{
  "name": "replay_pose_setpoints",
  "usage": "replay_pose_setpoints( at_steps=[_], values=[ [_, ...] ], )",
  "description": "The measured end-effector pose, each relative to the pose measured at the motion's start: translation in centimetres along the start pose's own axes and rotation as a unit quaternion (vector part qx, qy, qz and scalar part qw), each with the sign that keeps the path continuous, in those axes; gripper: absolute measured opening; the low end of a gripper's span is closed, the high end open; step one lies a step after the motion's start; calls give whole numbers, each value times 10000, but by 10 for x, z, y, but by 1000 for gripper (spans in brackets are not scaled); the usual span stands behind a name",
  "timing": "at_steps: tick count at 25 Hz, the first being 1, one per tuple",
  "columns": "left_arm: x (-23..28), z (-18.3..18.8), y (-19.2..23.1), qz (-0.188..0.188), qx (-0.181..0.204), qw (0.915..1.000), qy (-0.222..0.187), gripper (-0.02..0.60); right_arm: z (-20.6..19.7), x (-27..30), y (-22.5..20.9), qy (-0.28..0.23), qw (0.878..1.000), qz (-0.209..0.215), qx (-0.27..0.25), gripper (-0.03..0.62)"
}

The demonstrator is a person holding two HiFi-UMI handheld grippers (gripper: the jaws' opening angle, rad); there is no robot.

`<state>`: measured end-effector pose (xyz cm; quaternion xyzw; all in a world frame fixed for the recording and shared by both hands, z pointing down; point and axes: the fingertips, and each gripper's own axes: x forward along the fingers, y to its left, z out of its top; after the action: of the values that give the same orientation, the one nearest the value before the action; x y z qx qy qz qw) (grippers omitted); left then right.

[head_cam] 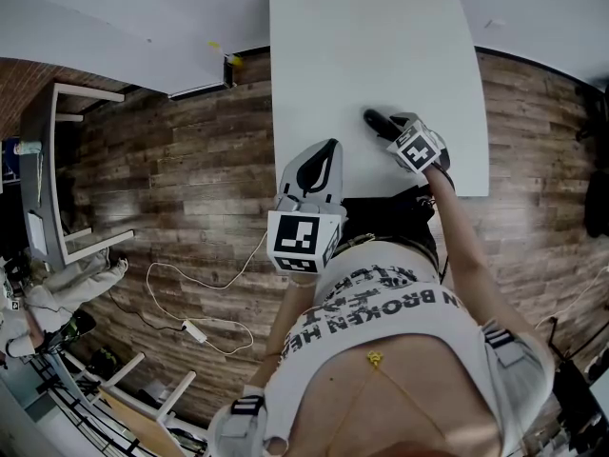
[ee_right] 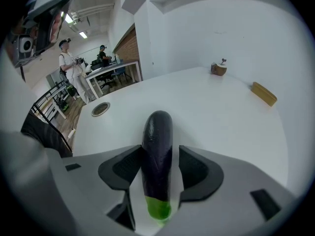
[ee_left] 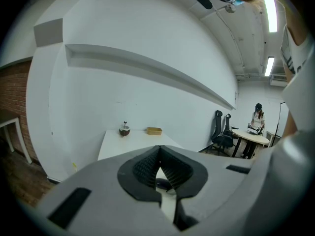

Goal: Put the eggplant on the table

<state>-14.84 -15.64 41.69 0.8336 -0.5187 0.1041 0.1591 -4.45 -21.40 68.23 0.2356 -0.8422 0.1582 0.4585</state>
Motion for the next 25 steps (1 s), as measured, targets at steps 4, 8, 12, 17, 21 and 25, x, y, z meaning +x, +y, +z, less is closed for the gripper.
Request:
replay_pose_setpoints(
  at_steps=[4, 8, 12, 17, 21, 25],
  values=[
    [0, -1, -1, 8, 9, 10000, 6, 6, -1, -1, 2, 2, 10000, 74, 4, 216],
    [1, 0, -3, -2, 10, 10000, -5, 6, -2, -2, 4, -45, 9997, 252, 67, 224],
    [0, 1, -1, -8, 8, 10000, -19, 6, 2, -4, 5, -148, 9991, 350, 206, 227],
    [0, -1, -4, -28, 14, 10000, -12, 6, 1, -6, 7, -149, 9991, 387, 132, 230],
    [0, -1, -4, -38, 23, 10000, -13, 6, 3, -8, 10, -160, 9991, 374, 102, 233],
    [0, 1, -8, -64, 30, 10000, -41, 6, 6, -14, 10, -208, 9991, 376, 64, 238]
  ],
)
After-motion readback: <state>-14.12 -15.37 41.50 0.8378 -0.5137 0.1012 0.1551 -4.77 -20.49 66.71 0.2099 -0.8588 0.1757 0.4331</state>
